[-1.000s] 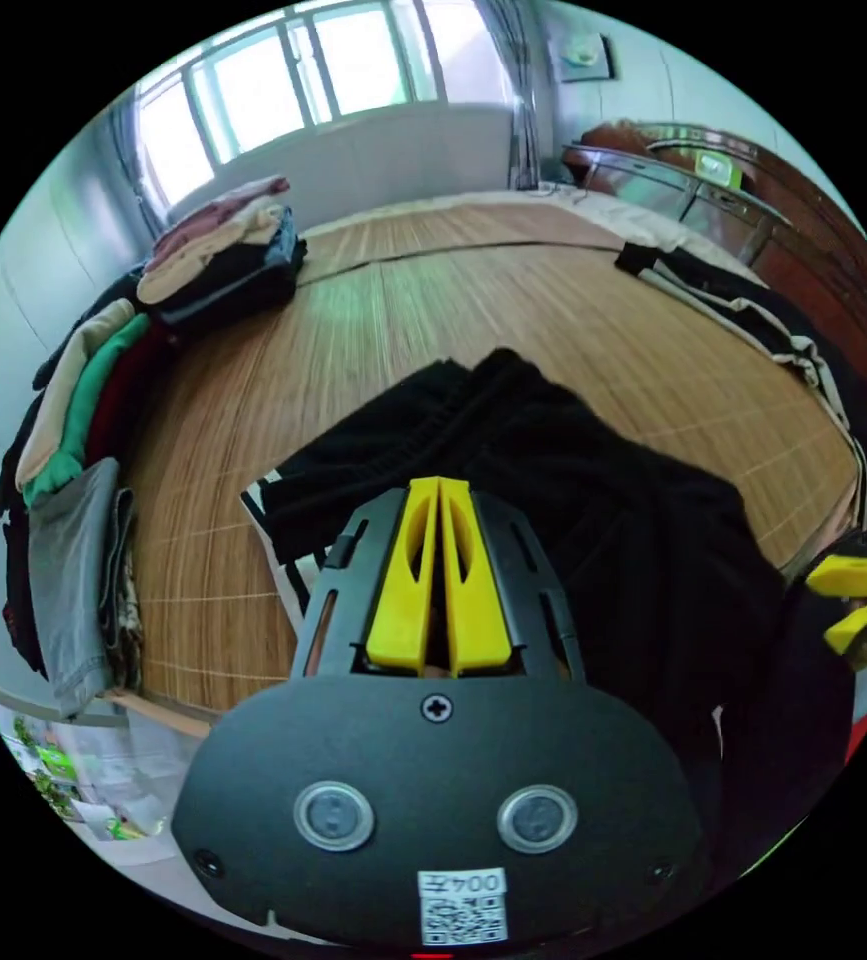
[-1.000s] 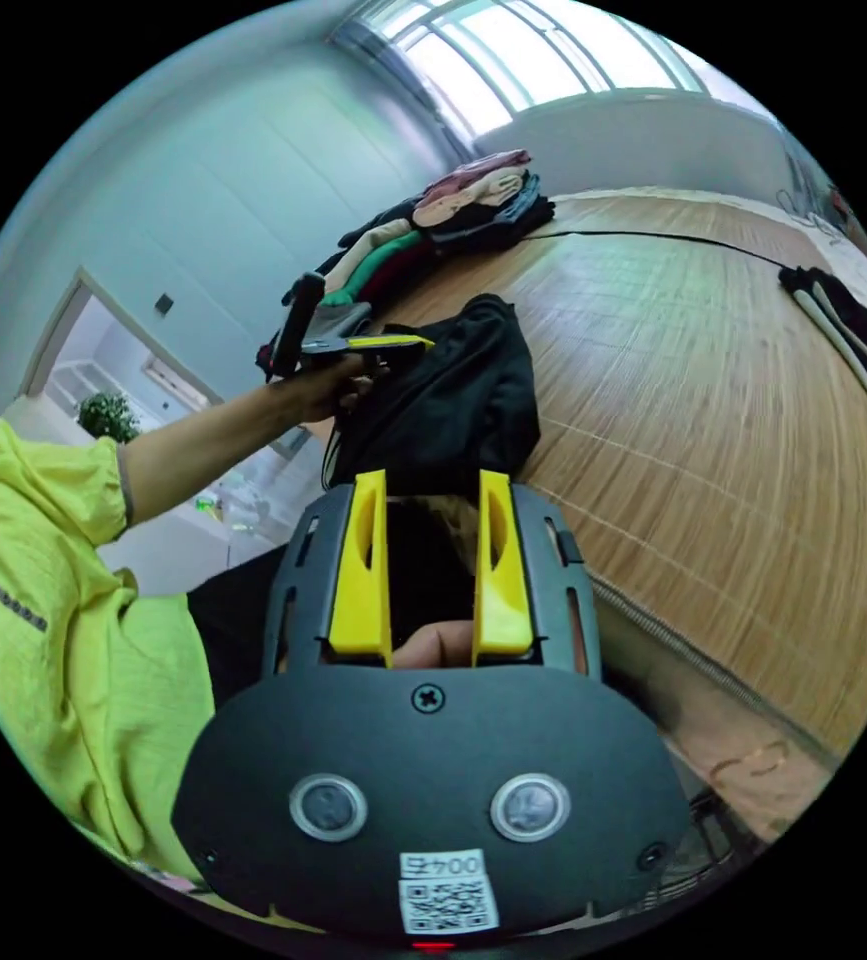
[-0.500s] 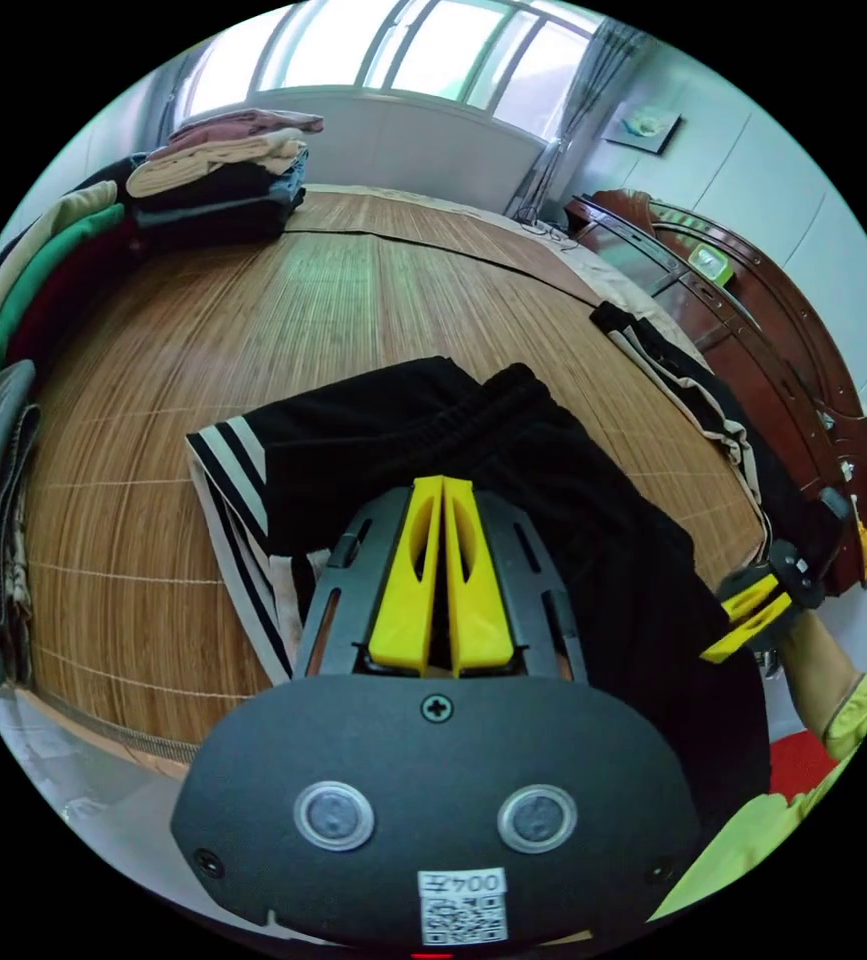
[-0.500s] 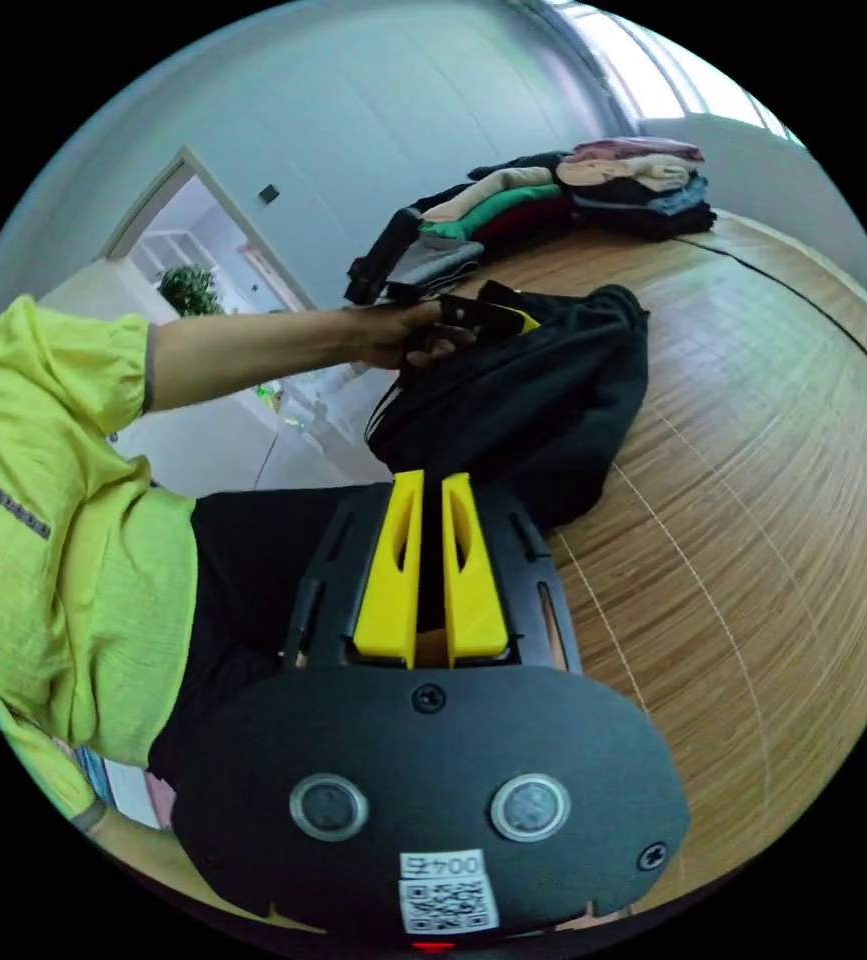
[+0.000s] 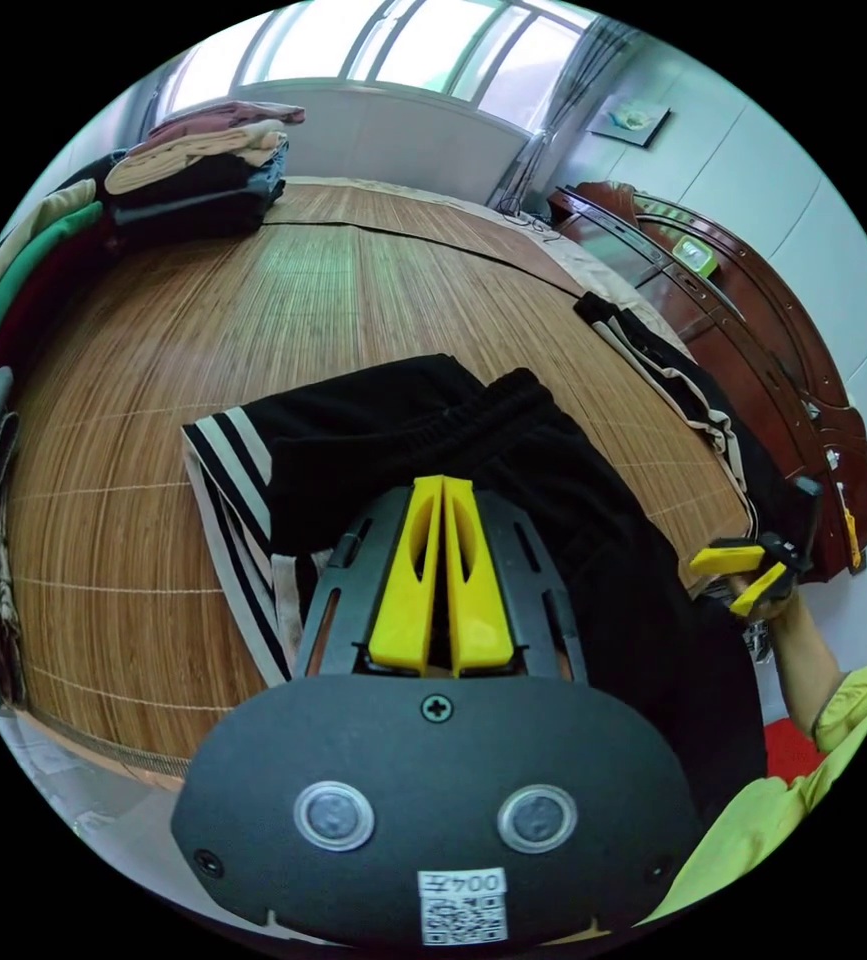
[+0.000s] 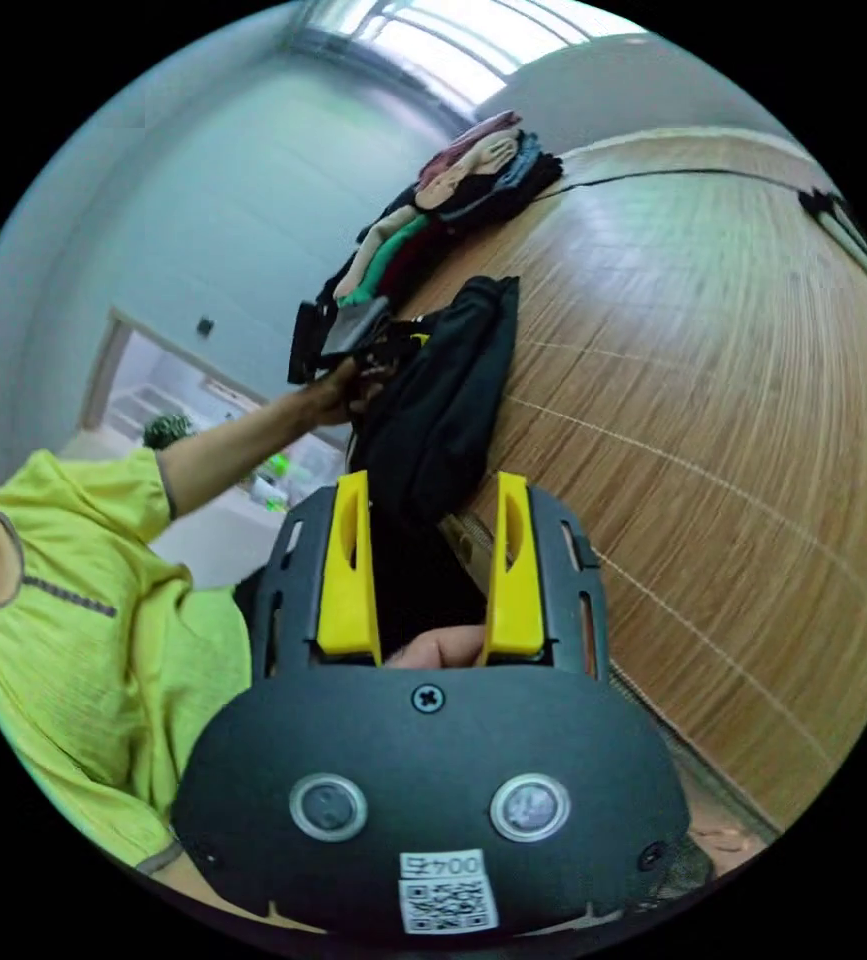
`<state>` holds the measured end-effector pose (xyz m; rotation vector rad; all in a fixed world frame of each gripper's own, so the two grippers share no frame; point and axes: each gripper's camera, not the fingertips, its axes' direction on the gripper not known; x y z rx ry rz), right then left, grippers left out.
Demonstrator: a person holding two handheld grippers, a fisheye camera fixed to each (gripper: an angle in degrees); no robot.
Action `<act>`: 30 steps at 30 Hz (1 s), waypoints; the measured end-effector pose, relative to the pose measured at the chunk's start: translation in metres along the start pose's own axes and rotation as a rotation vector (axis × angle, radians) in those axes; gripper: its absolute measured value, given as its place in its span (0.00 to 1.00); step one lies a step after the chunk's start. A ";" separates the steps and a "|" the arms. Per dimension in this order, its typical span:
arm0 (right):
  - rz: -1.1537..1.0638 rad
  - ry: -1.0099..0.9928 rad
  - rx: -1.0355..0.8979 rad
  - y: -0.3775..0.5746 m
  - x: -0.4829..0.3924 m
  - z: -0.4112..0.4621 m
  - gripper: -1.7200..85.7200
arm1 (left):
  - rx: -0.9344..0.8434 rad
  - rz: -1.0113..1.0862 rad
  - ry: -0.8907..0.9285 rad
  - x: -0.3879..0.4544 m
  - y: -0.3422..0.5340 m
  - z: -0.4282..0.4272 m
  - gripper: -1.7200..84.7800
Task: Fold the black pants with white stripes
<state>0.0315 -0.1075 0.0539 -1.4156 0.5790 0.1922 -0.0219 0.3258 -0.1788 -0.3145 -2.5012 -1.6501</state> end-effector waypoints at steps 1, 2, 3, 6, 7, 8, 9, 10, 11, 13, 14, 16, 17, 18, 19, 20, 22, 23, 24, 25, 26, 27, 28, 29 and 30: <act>0.063 -0.053 0.028 0.003 0.009 0.000 0.23 | 0.000 -0.004 0.007 -0.002 0.000 -0.002 0.03; 0.121 -0.095 0.042 0.004 0.015 0.003 0.23 | 0.000 -0.006 0.011 -0.003 -0.001 -0.003 0.03; 0.144 -0.106 0.040 0.005 0.018 0.006 0.23 | 0.000 -0.010 0.018 -0.005 -0.001 -0.004 0.03; 0.183 -0.148 0.031 0.006 0.015 0.022 0.20 | -0.001 -0.019 0.033 -0.009 -0.003 -0.010 0.03; 0.198 -0.149 0.025 0.005 0.012 0.029 0.16 | -0.003 -0.027 0.041 -0.012 -0.004 -0.012 0.03; 0.225 -0.097 0.018 0.002 0.010 0.035 0.09 | -0.005 -0.031 0.044 -0.013 -0.005 -0.013 0.03; 0.237 -0.054 0.014 0.001 0.008 0.037 0.09 | -0.010 -0.036 0.045 -0.014 -0.007 -0.016 0.03; 0.212 0.002 0.026 0.000 0.000 0.038 0.08 | -0.017 -0.044 0.047 -0.015 -0.011 -0.019 0.03; 0.178 0.041 0.067 0.001 -0.010 0.034 0.07 | -0.021 -0.045 0.043 -0.015 -0.013 -0.020 0.03; 0.162 0.071 0.134 0.006 -0.021 0.021 0.07 | -0.040 -0.039 0.030 -0.011 -0.028 -0.021 0.03; 0.173 0.080 0.164 0.011 -0.024 0.013 0.07 | -0.047 -0.033 0.039 -0.009 -0.034 -0.020 0.03; 0.208 0.122 0.194 0.022 -0.024 0.002 0.07 | -0.070 0.015 0.095 0.008 -0.058 -0.007 0.03; 0.262 0.124 0.206 0.031 -0.018 -0.003 0.08 | -0.074 0.032 0.104 0.014 -0.065 -0.002 0.03; 0.298 0.108 0.213 0.036 -0.013 -0.006 0.08 | -0.085 0.076 0.118 0.028 -0.079 0.007 0.03; 0.381 0.049 0.235 0.047 -0.004 -0.014 0.08 | -0.099 0.110 0.130 0.040 -0.092 0.013 0.03; 0.449 0.001 0.284 0.059 0.001 -0.024 0.10 | -0.102 0.120 0.132 0.045 -0.098 0.013 0.03; 0.490 0.003 0.365 0.077 -0.002 -0.043 0.13 | -0.059 0.121 0.129 0.056 -0.114 -0.007 0.03; 0.485 0.027 0.421 0.088 -0.010 -0.054 0.13 | -0.045 0.112 0.131 0.055 -0.115 -0.017 0.03; 0.472 0.040 0.444 0.091 -0.016 -0.059 0.14 | -0.018 0.083 0.136 0.048 -0.112 -0.038 0.03; 0.431 0.064 0.475 0.095 -0.031 -0.065 0.14 | 0.004 0.049 0.131 0.035 -0.101 -0.061 0.03; 0.373 0.089 0.472 0.094 -0.049 -0.065 0.14 | 0.015 0.032 0.123 0.027 -0.093 -0.073 0.04; 0.343 0.105 0.461 0.091 -0.058 -0.063 0.15 | 0.042 -0.003 0.104 0.009 -0.071 -0.098 0.04; 0.289 0.138 0.438 0.085 -0.079 -0.057 0.15 | 0.056 -0.030 0.098 -0.009 -0.043 -0.119 0.05; 0.228 0.163 0.419 0.078 -0.100 -0.046 0.16 | 0.058 -0.044 0.100 -0.017 -0.029 -0.128 0.06; 0.197 0.177 0.410 0.073 -0.110 -0.040 0.16 | 0.051 -0.074 0.116 -0.032 0.001 -0.142 0.07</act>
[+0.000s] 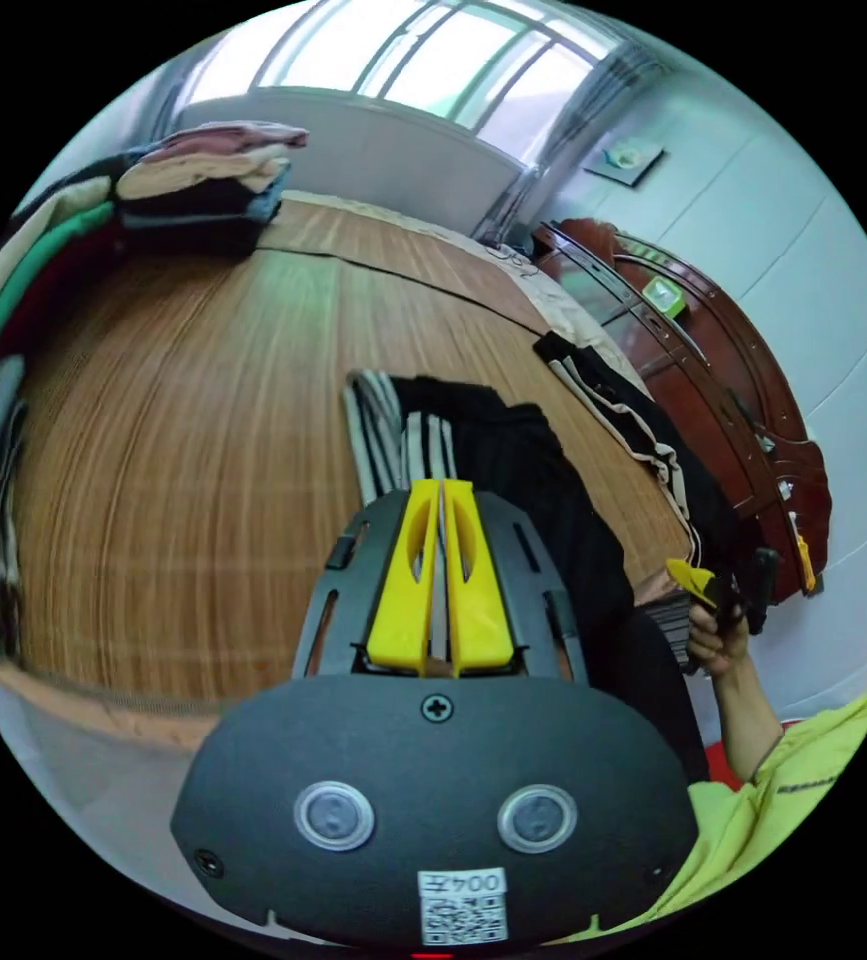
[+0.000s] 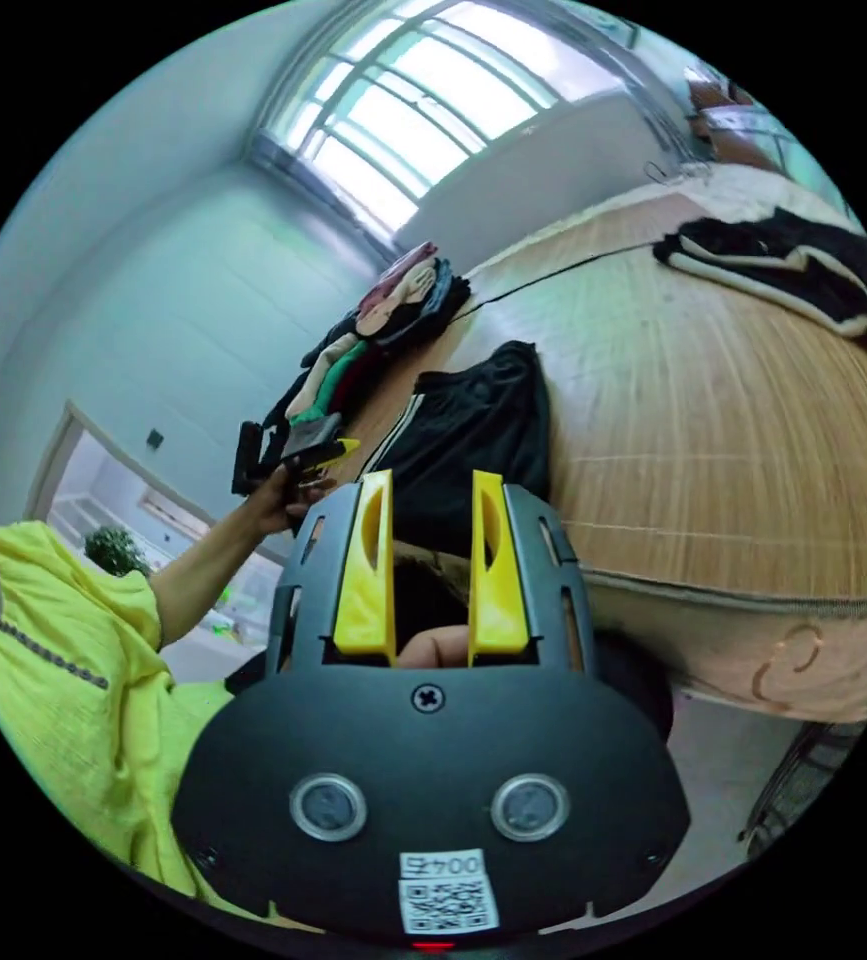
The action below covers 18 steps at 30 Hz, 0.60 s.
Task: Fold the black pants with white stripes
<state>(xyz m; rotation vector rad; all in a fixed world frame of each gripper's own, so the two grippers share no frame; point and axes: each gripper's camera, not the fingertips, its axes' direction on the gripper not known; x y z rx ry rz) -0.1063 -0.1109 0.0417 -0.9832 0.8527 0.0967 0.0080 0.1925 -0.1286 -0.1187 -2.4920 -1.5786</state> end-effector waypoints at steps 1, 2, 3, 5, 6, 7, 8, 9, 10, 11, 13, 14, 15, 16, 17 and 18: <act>-0.061 0.020 -0.007 0.001 -0.024 0.011 0.17 | -0.004 -0.027 0.018 -0.012 0.028 -0.014 0.09; -0.124 0.034 -0.016 0.001 -0.047 0.024 0.18 | -0.002 -0.038 0.028 -0.017 0.042 -0.019 0.11; -0.153 0.036 -0.025 0.002 -0.059 0.031 0.18 | -0.006 -0.075 0.048 -0.025 0.065 -0.024 0.13; -0.270 0.053 -0.062 0.004 -0.106 0.058 0.20 | -0.018 -0.132 0.101 -0.034 0.090 -0.025 0.15; -0.302 0.064 -0.071 0.005 -0.117 0.064 0.20 | -0.021 -0.170 0.151 -0.039 0.101 -0.022 0.16; -0.356 0.086 -0.092 0.008 -0.140 0.077 0.20 | -0.014 -0.199 0.204 -0.044 0.107 -0.020 0.17; -0.397 0.101 -0.111 0.010 -0.160 0.089 0.21 | 0.000 -0.212 0.228 -0.046 0.109 -0.019 0.17; -0.419 0.111 -0.120 0.012 -0.170 0.094 0.21 | 0.046 -0.255 0.262 -0.053 0.113 -0.022 0.17; -0.464 0.142 -0.139 0.016 -0.188 0.105 0.22 | 0.081 -0.312 0.298 -0.061 0.116 -0.024 0.16; -0.504 0.175 -0.160 0.020 -0.205 0.115 0.22 | 0.095 -0.340 0.313 -0.066 0.118 -0.025 0.16; -0.554 0.218 -0.182 0.026 -0.228 0.129 0.23 | 0.114 -0.414 0.344 -0.082 0.122 -0.029 0.14; -0.588 0.256 -0.193 0.030 -0.243 0.137 0.23 | 0.113 -0.417 0.355 -0.085 0.121 -0.031 0.13; -0.606 0.273 -0.201 0.032 -0.250 0.141 0.23 | 0.100 -0.424 0.363 -0.089 0.119 -0.034 0.12; -0.632 0.296 -0.218 0.036 -0.262 0.150 0.24 | 0.078 -0.418 0.368 -0.091 0.114 -0.036 0.11; -0.645 0.316 -0.236 0.039 -0.274 0.158 0.24 | 0.067 -0.415 0.369 -0.092 0.111 -0.038 0.10; -0.653 0.327 -0.244 0.040 -0.280 0.163 0.25 | 0.050 -0.404 0.362 -0.092 0.106 -0.043 0.09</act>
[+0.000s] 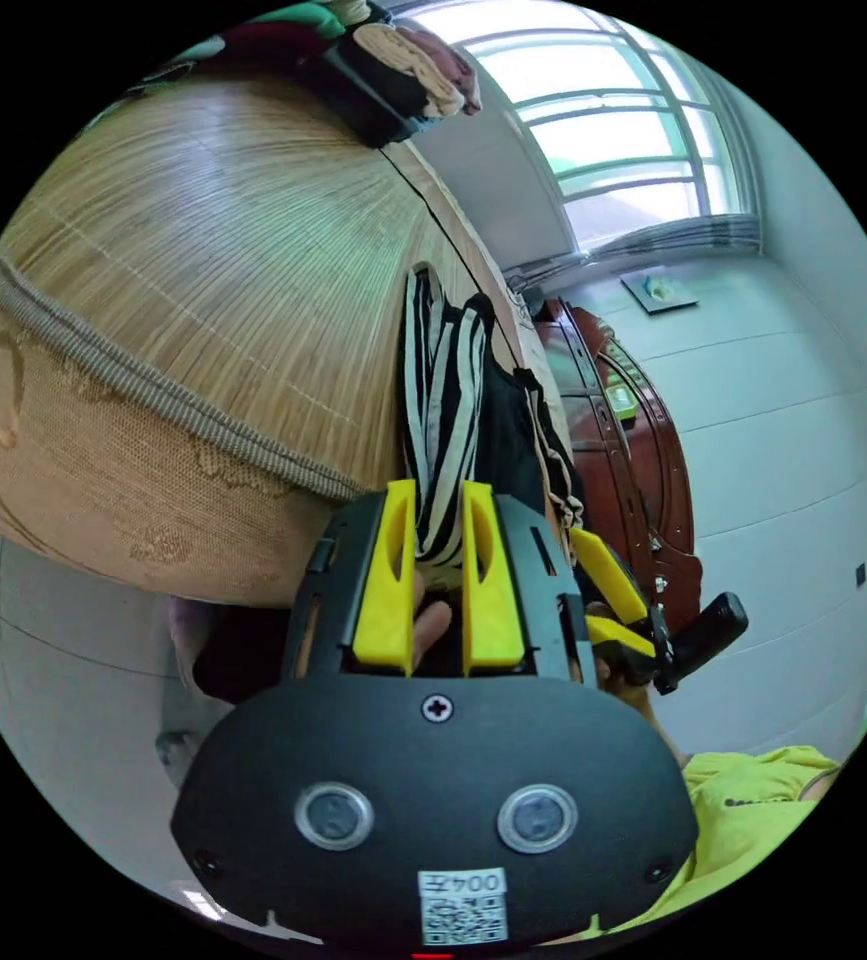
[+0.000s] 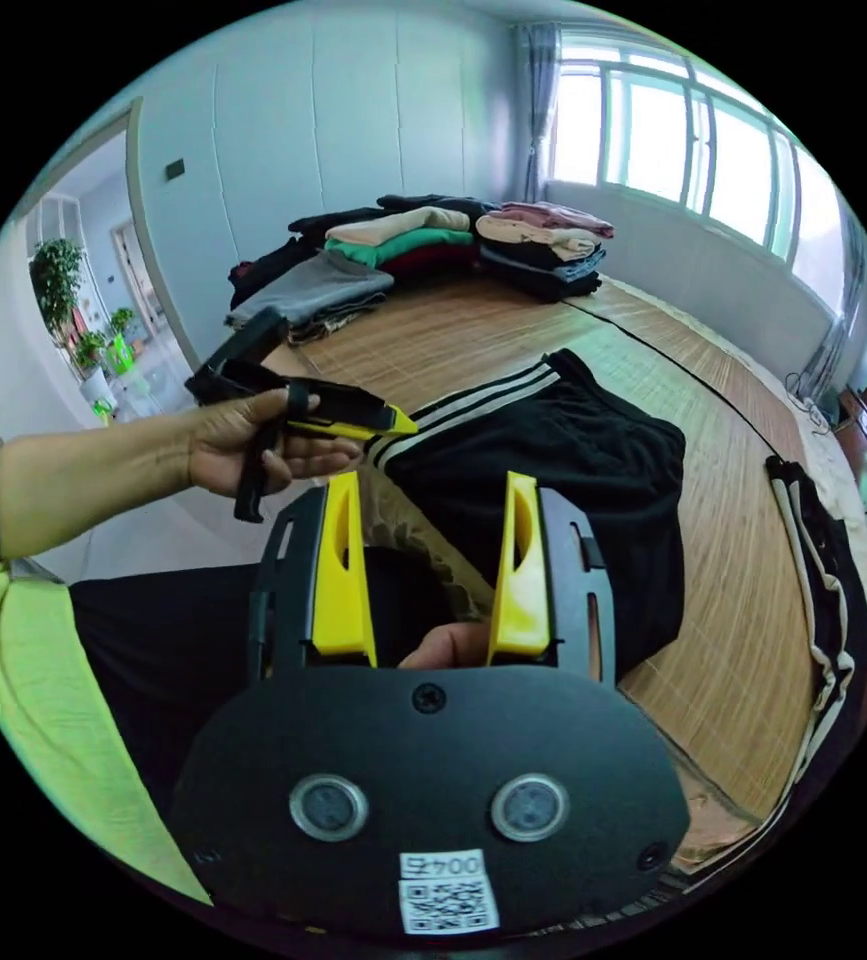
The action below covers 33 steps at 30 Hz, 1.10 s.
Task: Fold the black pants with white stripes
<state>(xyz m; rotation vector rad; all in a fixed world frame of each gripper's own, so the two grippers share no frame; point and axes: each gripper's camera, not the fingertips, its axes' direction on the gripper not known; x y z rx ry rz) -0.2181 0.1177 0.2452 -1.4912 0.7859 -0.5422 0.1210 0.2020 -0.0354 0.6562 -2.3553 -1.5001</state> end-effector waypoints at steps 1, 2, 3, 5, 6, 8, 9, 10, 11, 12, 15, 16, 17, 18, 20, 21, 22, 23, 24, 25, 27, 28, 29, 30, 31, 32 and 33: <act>-0.017 0.022 -0.023 -0.007 -0.012 0.005 0.25 | -0.010 0.032 -0.028 0.007 -0.004 -0.005 0.08; -0.035 0.048 -0.044 -0.014 -0.024 0.010 0.25 | -0.014 0.054 -0.052 0.012 -0.005 -0.007 0.07; -0.048 0.062 -0.052 -0.017 -0.030 0.012 0.25 | -0.018 0.104 -0.102 0.021 -0.006 -0.012 0.06; -0.113 0.138 -0.080 -0.032 -0.057 0.022 0.26 | -0.016 0.156 -0.144 0.031 -0.006 -0.018 0.05; -0.134 0.159 -0.086 -0.036 -0.065 0.024 0.26 | -0.016 0.161 -0.150 0.033 -0.007 -0.021 0.05; -0.241 0.266 -0.126 -0.049 -0.096 0.040 0.27 | -0.022 0.150 -0.136 0.032 -0.009 -0.026 0.05; -0.267 0.294 -0.138 -0.052 -0.103 0.045 0.27 | -0.031 0.139 -0.126 0.032 -0.012 -0.030 0.04; -0.320 0.354 -0.154 -0.057 -0.117 0.054 0.27 | -0.038 0.138 -0.116 0.033 -0.015 -0.034 0.04; -0.370 0.415 -0.166 -0.063 -0.128 0.062 0.28 | -0.040 0.143 -0.111 0.035 -0.016 -0.036 0.04; -0.391 0.442 -0.173 -0.065 -0.133 0.066 0.28 | -0.042 0.158 -0.107 0.040 -0.019 -0.042 0.04; -0.436 0.522 -0.207 -0.081 -0.145 0.082 0.26 | -0.044 0.195 -0.078 0.053 -0.025 -0.054 0.04; -0.445 0.502 -0.227 -0.087 -0.146 0.085 0.24 | -0.047 0.209 -0.073 0.059 -0.027 -0.058 0.04; -0.445 0.472 -0.247 -0.092 -0.146 0.086 0.23 | -0.049 0.221 -0.077 0.062 -0.028 -0.059 0.04; -0.446 0.457 -0.251 -0.094 -0.146 0.085 0.22 | -0.057 0.242 -0.091 0.065 -0.030 -0.060 0.04; -0.421 0.391 -0.248 -0.099 -0.145 0.078 0.19 | -0.071 0.252 -0.115 0.064 -0.032 -0.062 0.04; -0.417 0.377 -0.243 -0.100 -0.145 0.075 0.19 | -0.071 0.238 -0.111 0.057 -0.032 -0.065 0.04; -0.420 0.345 -0.243 -0.100 -0.144 0.070 0.17 | -0.069 0.212 -0.092 0.048 -0.031 -0.070 0.04; -0.430 0.320 -0.244 -0.099 -0.143 0.064 0.16 | -0.069 0.200 -0.081 0.044 -0.031 -0.072 0.04; -0.433 0.321 -0.231 -0.098 -0.142 0.060 0.15 | -0.063 0.182 -0.064 0.035 -0.029 -0.077 0.04; -0.448 0.318 -0.220 -0.097 -0.138 0.055 0.15 | -0.049 0.169 -0.033 0.027 -0.027 -0.082 0.04; -0.459 0.305 -0.233 -0.095 -0.133 0.052 0.13 | -0.048 0.151 0.020 0.017 -0.025 -0.090 0.03; -0.464 0.306 -0.249 -0.095 -0.130 0.051 0.11 | -0.038 0.143 0.042 0.012 -0.024 -0.095 0.03; -0.460 0.319 -0.240 -0.093 -0.127 0.048 0.10 | -0.024 0.139 0.053 0.010 -0.024 -0.098 0.03; -0.448 0.331 -0.221 -0.093 -0.125 0.045 0.09 | 0.004 0.129 0.073 0.005 -0.023 -0.106 0.02; -0.408 0.324 -0.202 -0.094 -0.118 0.037 0.09 | 0.031 0.112 0.072 -0.001 -0.023 -0.113 0.02; -0.339 0.284 -0.183 -0.099 -0.107 0.026 0.09 | 0.048 0.101 0.059 -0.005 -0.023 -0.116 0.02; -0.303 0.263 -0.170 -0.101 -0.100 0.020 0.09 | 0.077 0.076 0.023 -0.012 -0.023 -0.119 0.02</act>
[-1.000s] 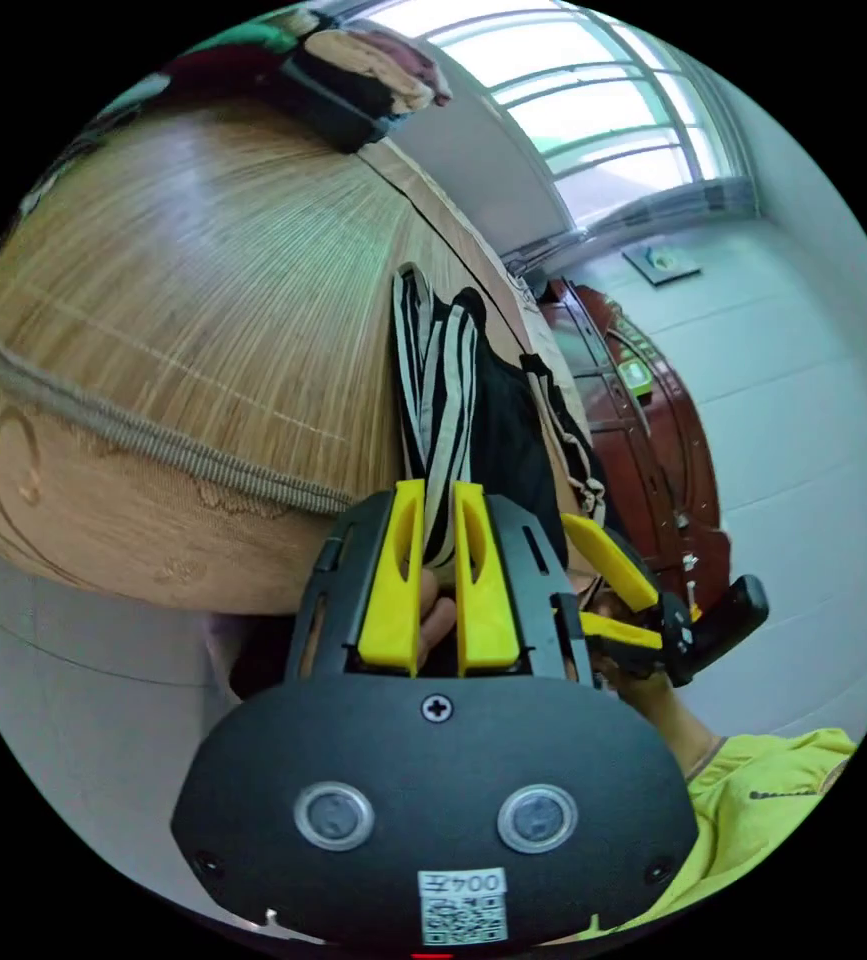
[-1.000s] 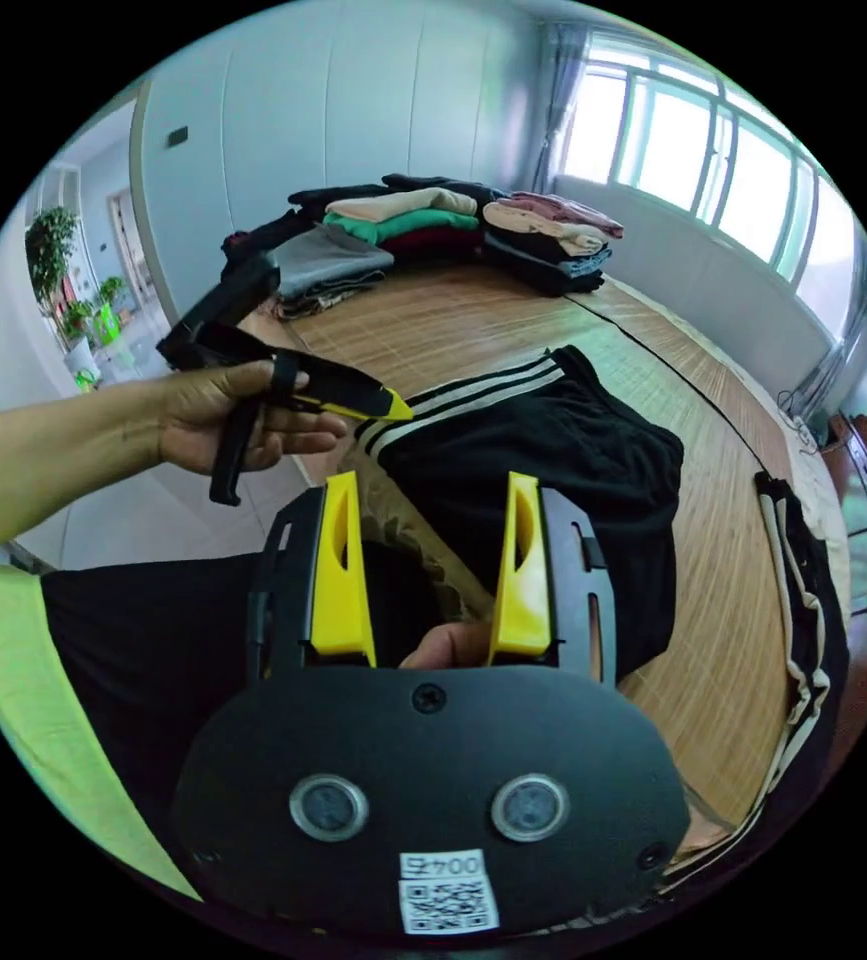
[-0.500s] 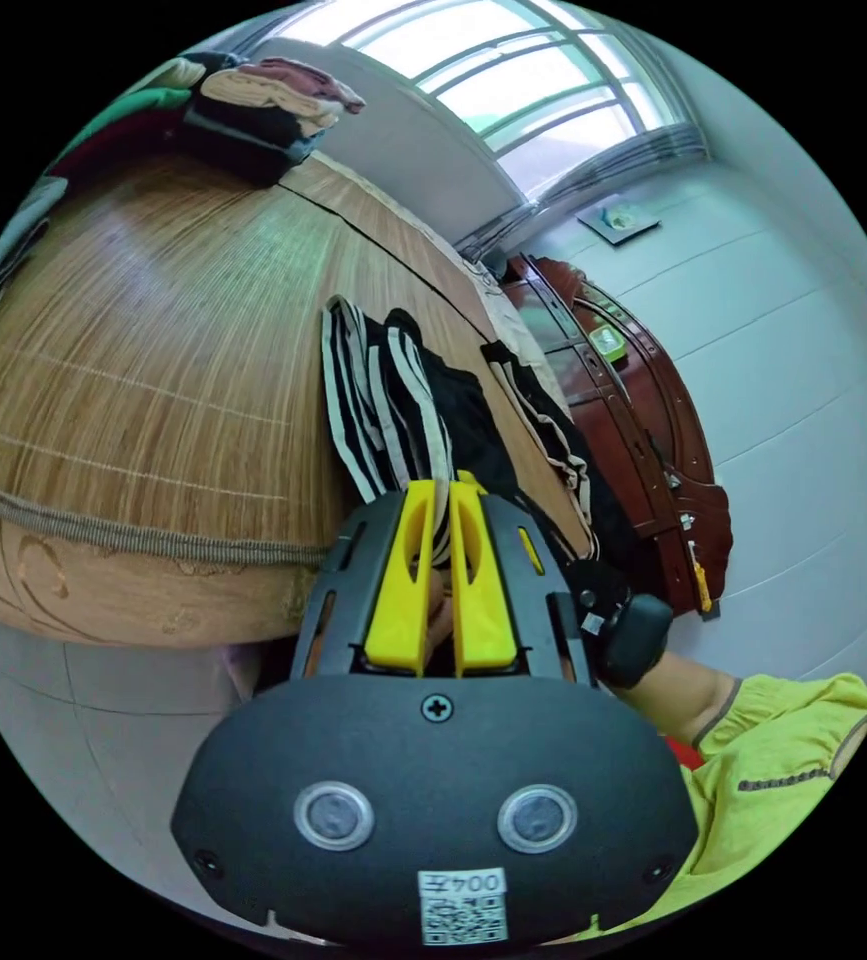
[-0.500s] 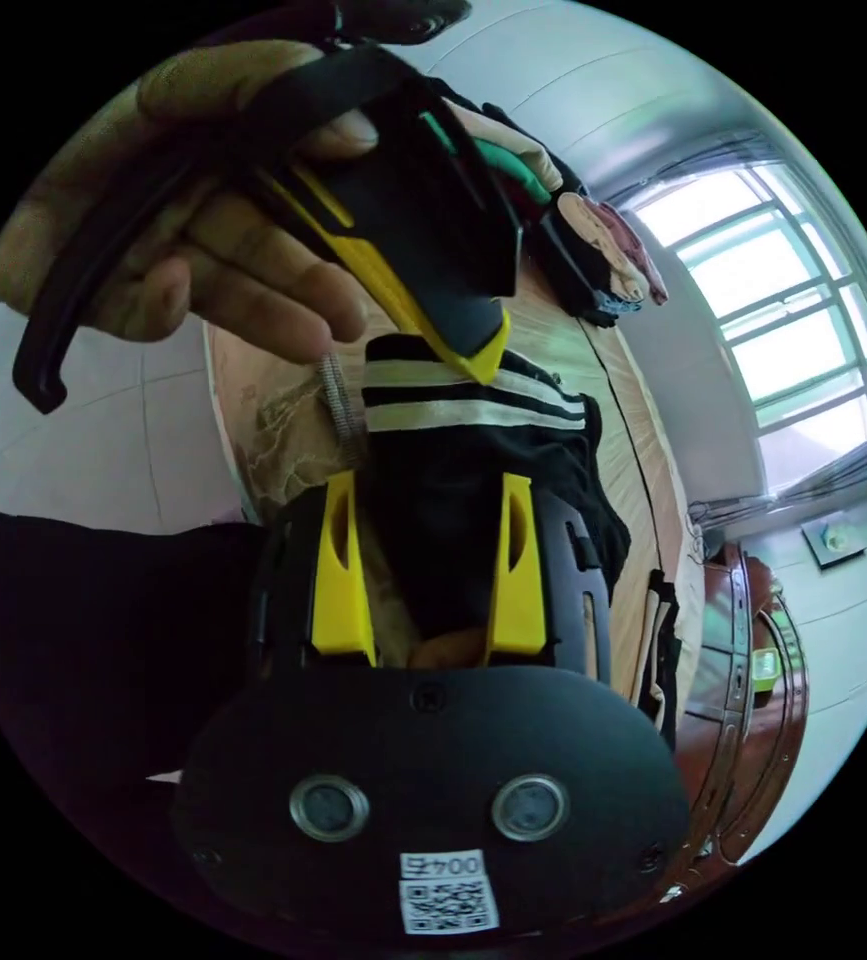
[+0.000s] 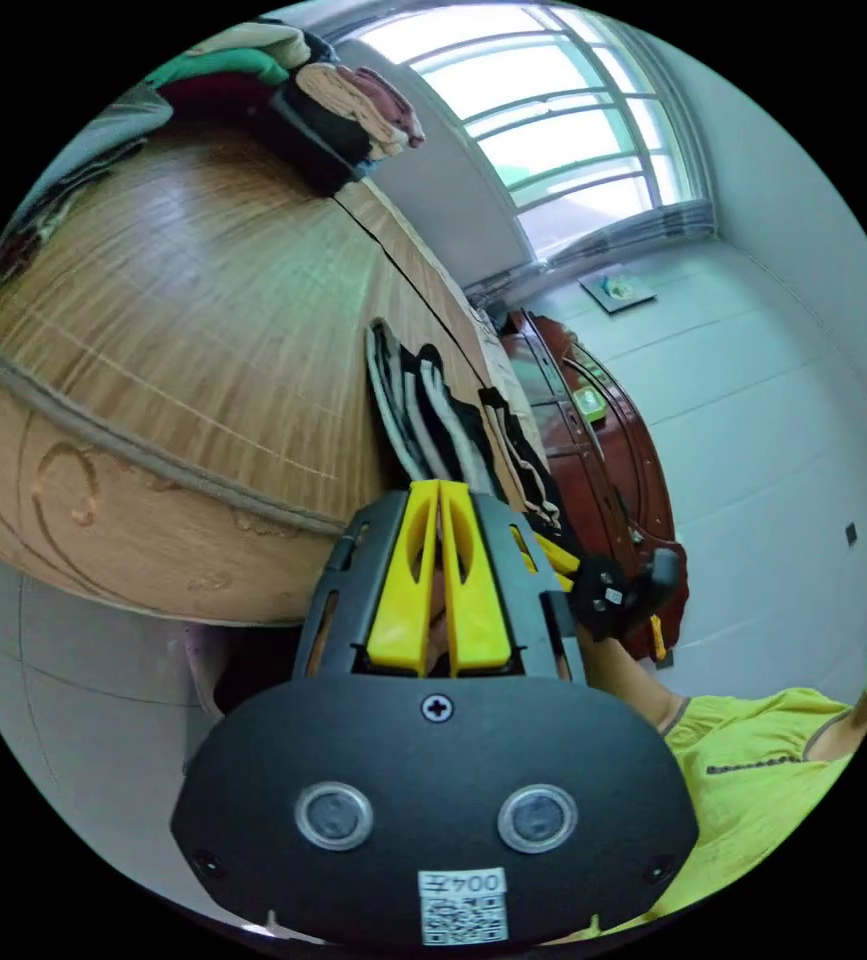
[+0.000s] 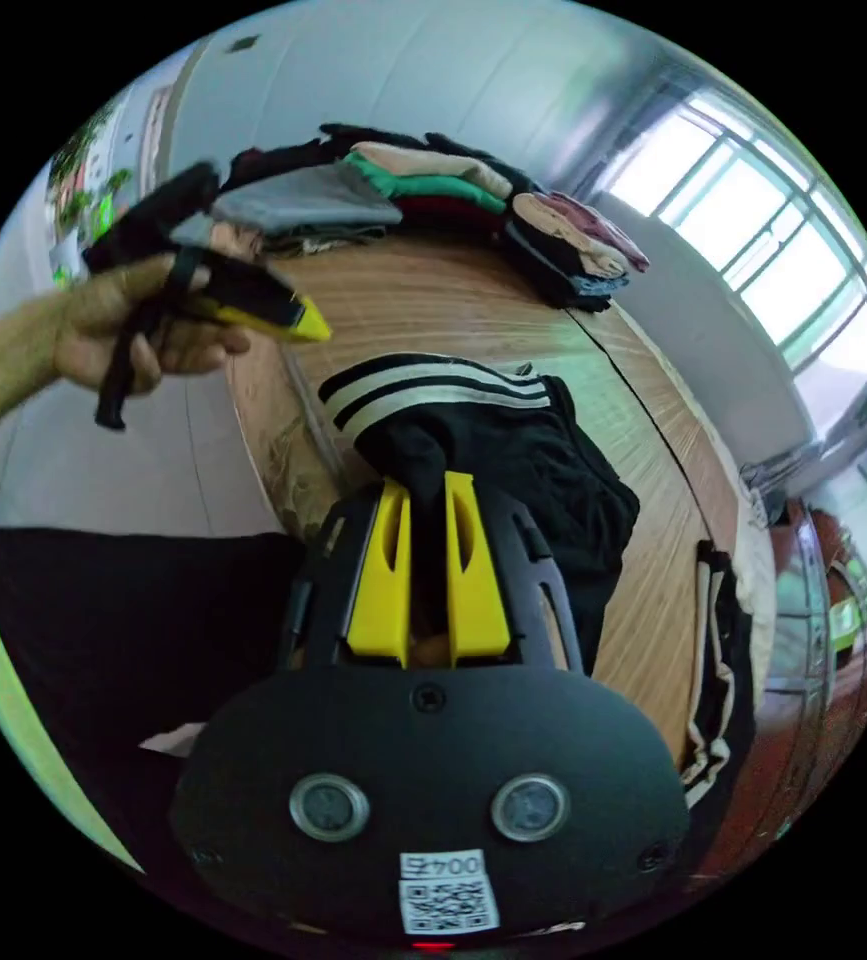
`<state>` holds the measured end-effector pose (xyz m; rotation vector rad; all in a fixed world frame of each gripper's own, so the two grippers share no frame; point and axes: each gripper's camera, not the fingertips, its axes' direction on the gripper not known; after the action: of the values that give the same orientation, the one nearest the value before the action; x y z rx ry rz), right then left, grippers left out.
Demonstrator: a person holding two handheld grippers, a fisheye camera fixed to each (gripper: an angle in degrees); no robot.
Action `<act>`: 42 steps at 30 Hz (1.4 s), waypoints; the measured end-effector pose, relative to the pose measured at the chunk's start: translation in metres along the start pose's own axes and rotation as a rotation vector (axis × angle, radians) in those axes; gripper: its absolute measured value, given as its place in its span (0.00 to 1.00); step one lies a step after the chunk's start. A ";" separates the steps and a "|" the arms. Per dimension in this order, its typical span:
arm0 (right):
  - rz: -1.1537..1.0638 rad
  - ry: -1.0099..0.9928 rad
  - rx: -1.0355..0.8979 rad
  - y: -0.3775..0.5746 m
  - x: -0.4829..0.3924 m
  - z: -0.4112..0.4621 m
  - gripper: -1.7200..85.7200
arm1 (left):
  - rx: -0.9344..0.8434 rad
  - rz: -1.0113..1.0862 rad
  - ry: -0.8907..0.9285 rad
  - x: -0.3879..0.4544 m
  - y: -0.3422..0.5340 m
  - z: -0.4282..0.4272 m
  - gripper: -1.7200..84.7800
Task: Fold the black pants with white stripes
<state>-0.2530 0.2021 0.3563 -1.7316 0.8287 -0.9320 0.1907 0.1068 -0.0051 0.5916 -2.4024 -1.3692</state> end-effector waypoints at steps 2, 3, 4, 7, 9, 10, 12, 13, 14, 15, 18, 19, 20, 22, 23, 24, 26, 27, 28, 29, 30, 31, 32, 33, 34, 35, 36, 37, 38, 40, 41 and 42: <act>0.136 -0.093 0.038 0.003 0.036 -0.016 0.09 | 0.004 -0.029 -0.054 -0.008 -0.001 0.006 0.02; 0.154 -0.108 0.043 0.003 0.043 -0.019 0.09 | -0.013 -0.031 -0.071 -0.009 -0.005 0.019 0.02; 0.171 -0.121 0.051 0.004 0.054 -0.026 0.09 | -0.036 -0.029 -0.090 -0.008 -0.011 0.037 0.02; 0.160 -0.140 0.053 0.003 0.065 -0.042 0.09 | -0.072 -0.044 -0.140 0.000 -0.033 0.089 0.02; 0.136 -0.163 0.048 0.002 0.066 -0.049 0.09 | -0.072 -0.075 -0.141 0.002 -0.046 0.120 0.02; 0.119 -0.176 0.042 0.001 0.066 -0.053 0.09 | -0.063 -0.127 -0.127 -0.002 -0.052 0.138 0.02; 0.102 -0.174 0.032 -0.001 0.065 -0.058 0.09 | -0.037 -0.258 -0.069 -0.017 -0.056 0.162 0.02; 0.092 -0.162 0.025 -0.003 0.065 -0.061 0.09 | -0.005 -0.355 0.013 -0.031 -0.053 0.173 0.02; 0.082 -0.151 0.016 -0.006 0.064 -0.062 0.09 | 0.015 -0.401 0.059 -0.037 -0.050 0.178 0.02; 0.076 -0.146 0.011 -0.007 0.064 -0.062 0.09 | 0.071 -0.460 0.152 -0.045 -0.042 0.185 0.02; 0.034 -0.121 -0.021 -0.011 0.059 -0.058 0.09 | 0.181 -0.572 0.339 -0.061 -0.021 0.197 0.02; 0.004 -0.104 -0.029 -0.012 0.055 -0.057 0.09 | 0.207 -0.592 0.364 -0.064 -0.016 0.197 0.02; -0.029 -0.082 -0.028 -0.013 0.050 -0.057 0.09 | 0.221 -0.597 0.366 -0.065 -0.015 0.196 0.02; -0.057 -0.071 0.004 -0.011 0.048 -0.061 0.09 | 0.281 -0.582 0.357 -0.066 -0.014 0.181 0.02; -0.055 -0.083 0.042 -0.010 0.051 -0.065 0.09 | 0.299 -0.571 0.349 -0.065 -0.015 0.174 0.02; -0.050 -0.094 0.065 -0.009 0.054 -0.067 0.09 | 0.336 -0.542 0.318 -0.062 -0.019 0.159 0.02; 0.029 -0.159 0.179 -0.004 0.076 -0.077 0.09 | 0.389 -0.482 0.237 -0.051 -0.030 0.134 0.02; 0.061 -0.178 0.214 -0.001 0.084 -0.079 0.09 | 0.411 -0.421 0.153 -0.037 -0.042 0.116 0.02; 0.140 -0.223 0.286 0.007 0.102 -0.083 0.09 | 0.418 -0.342 0.047 -0.017 -0.057 0.101 0.02; 0.241 -0.283 0.366 0.020 0.124 -0.084 0.09 | 0.413 -0.292 -0.017 -0.004 -0.066 0.095 0.02; 0.300 -0.320 0.408 0.029 0.135 -0.082 0.09 | 0.390 -0.179 -0.161 0.027 -0.083 0.090 0.02; 0.431 -0.412 0.490 0.052 0.161 -0.076 0.09 | 0.353 -0.047 -0.316 0.064 -0.098 0.097 0.02; 0.574 -0.511 0.567 0.082 0.185 -0.063 0.09 | 0.326 0.023 -0.394 0.083 -0.104 0.105 0.02; 0.646 -0.554 0.601 0.099 0.196 -0.056 0.09 | 0.271 0.180 -0.545 0.122 -0.110 0.133 0.02; 0.794 -0.627 0.651 0.137 0.214 -0.038 0.09 | 0.224 0.328 -0.662 0.153 -0.106 0.173 0.02; 0.947 -0.669 0.680 0.180 0.227 -0.017 0.09 | 0.202 0.397 -0.702 0.165 -0.100 0.197 0.02; 1.020 -0.675 0.683 0.202 0.231 -0.005 0.09 | 0.147 0.528 -0.746 0.179 -0.083 0.250 0.02; 1.175 -0.677 0.651 0.247 0.235 0.019 0.10 | 0.075 0.649 -0.767 0.181 -0.059 0.307 0.02; 1.333 -0.688 0.576 0.291 0.236 0.042 0.10 | 0.035 0.703 -0.778 0.178 -0.045 0.335 0.02; 1.478 -0.678 0.480 0.349 0.232 0.059 0.08 | -0.090 0.849 -0.899 0.158 0.009 0.417 0.02; 1.476 -0.665 0.495 0.378 0.230 0.054 0.07 | -0.083 0.865 -0.909 0.155 0.020 0.424 0.02; 1.459 -0.654 0.529 0.389 0.229 0.048 0.07 | -0.023 0.873 -0.869 0.153 0.038 0.422 0.02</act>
<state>-0.1465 -0.0909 0.0259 -0.5325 0.9667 0.3884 -0.1434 0.3599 -0.1706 -1.1793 -2.6293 -1.3328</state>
